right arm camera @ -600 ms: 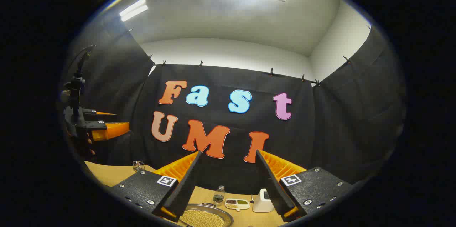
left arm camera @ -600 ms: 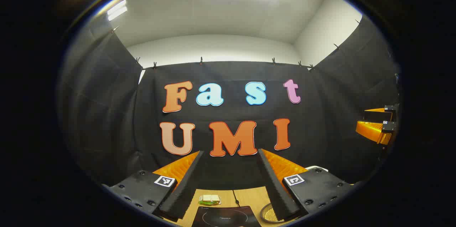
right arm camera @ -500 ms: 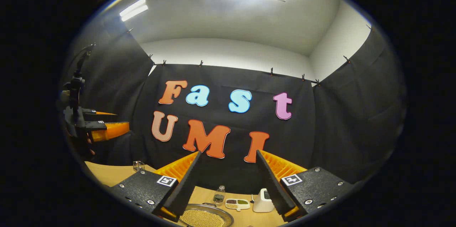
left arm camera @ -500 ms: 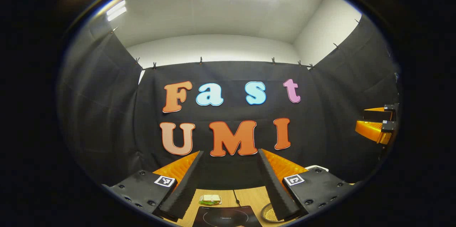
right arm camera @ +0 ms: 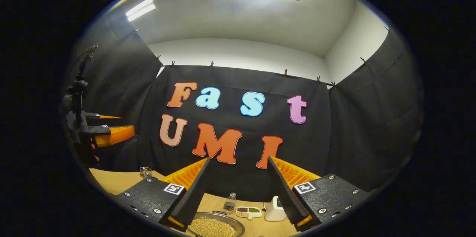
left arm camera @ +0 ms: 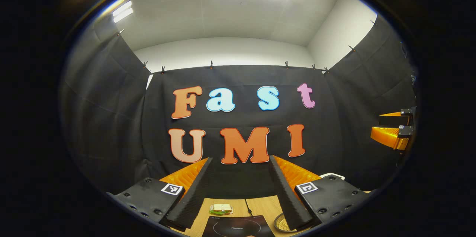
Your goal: First push the handle of the pot to place it horizontally, then grasp the pot with both hands and set it on the induction cooktop.
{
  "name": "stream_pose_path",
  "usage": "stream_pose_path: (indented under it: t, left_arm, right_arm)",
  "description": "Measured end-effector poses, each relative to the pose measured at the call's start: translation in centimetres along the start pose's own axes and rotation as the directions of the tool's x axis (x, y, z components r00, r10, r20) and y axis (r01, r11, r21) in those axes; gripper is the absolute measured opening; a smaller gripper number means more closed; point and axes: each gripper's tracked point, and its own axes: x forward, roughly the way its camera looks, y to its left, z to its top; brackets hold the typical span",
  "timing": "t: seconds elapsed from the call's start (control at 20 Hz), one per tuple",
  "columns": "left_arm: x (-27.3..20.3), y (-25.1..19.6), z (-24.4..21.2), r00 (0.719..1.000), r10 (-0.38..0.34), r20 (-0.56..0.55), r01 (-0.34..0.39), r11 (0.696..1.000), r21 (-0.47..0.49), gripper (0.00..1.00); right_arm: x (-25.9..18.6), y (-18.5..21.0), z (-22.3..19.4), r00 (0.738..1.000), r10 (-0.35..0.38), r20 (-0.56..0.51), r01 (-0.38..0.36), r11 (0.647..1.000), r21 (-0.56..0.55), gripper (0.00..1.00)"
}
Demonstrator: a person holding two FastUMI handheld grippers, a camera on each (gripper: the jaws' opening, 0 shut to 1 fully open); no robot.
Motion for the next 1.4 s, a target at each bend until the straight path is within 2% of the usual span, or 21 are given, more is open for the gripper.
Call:
stream_pose_path:
  t: [0.35,0.4,0.45,0.55,0.6,0.75,0.85,1.1,1.15,1.2,1.3,1.4]
  left_arm:
    - [-0.4,1.1,0.3,0.999,0.035,0.016,-0.035,0.999,0.003,0.95]
    - [-0.5,1.1,0.3,0.999,0.035,0.018,-0.035,0.999,0.0,0.95]
    - [-0.6,1.2,0.4,0.999,0.035,0.022,-0.035,0.999,-0.002,0.92]
    - [-0.7,1.3,0.6,0.999,0.037,0.029,-0.037,0.999,0.0,0.92]
    - [-0.7,1.3,0.6,0.999,0.037,0.03,-0.037,0.999,0.0,0.98]
    - [-0.9,1.1,0.5,0.999,0.033,0.032,-0.033,0.999,0.007,0.95]
    - [-1.0,0.9,0.3,0.999,0.032,0.029,-0.032,0.999,0.009,0.98]
    - [-1.2,0.6,-0.2,1.0,0.021,0.022,-0.02,1.0,-0.01,0.98]
    - [-1.2,0.6,0.0,0.999,0.022,0.023,-0.022,1.0,-0.006,0.98]
    - [-1.2,0.5,0.0,1.0,0.021,0.022,-0.021,1.0,-0.004,0.95]
    - [-1.2,-0.1,-0.2,1.0,0.013,0.019,-0.013,1.0,-0.006,0.98]
    - [-1.3,0.0,-0.4,1.0,0.011,0.016,-0.011,1.0,-0.001,0.95]
  right_arm:
    - [-0.1,0.4,-0.1,1.0,0.002,-0.004,-0.002,1.0,0.001,0.94]
    - [-0.1,0.4,-0.2,1.0,0.003,-0.005,-0.003,1.0,-0.001,0.92]
    - [-0.2,0.5,-0.3,1.0,0.003,-0.006,-0.003,1.0,-0.002,0.94]
    - [-0.4,0.5,-0.4,1.0,0.002,-0.009,-0.002,1.0,-0.001,0.92]
    - [-0.4,0.6,-0.5,1.0,0.002,-0.011,-0.002,1.0,0.0,0.92]
    - [-0.6,0.5,-1.0,1.0,0.0,-0.019,0.0,1.0,0.008,0.92]
    - [-0.7,0.6,-1.7,1.0,0.003,-0.031,-0.003,1.0,0.012,0.92]
    - [-1.5,1.2,-5.6,0.993,0.018,-0.114,-0.014,0.999,0.032,0.94]
    - [-1.5,1.4,-6.7,0.99,0.024,-0.138,-0.02,0.999,0.033,0.92]
    - [-1.5,1.5,-7.4,0.987,0.027,-0.156,-0.022,0.999,0.033,0.92]
    - [-1.6,1.7,-8.9,0.982,0.032,-0.188,-0.025,0.999,0.036,0.94]
    - [-1.6,1.9,-10.3,0.975,0.041,-0.219,-0.031,0.998,0.048,0.92]
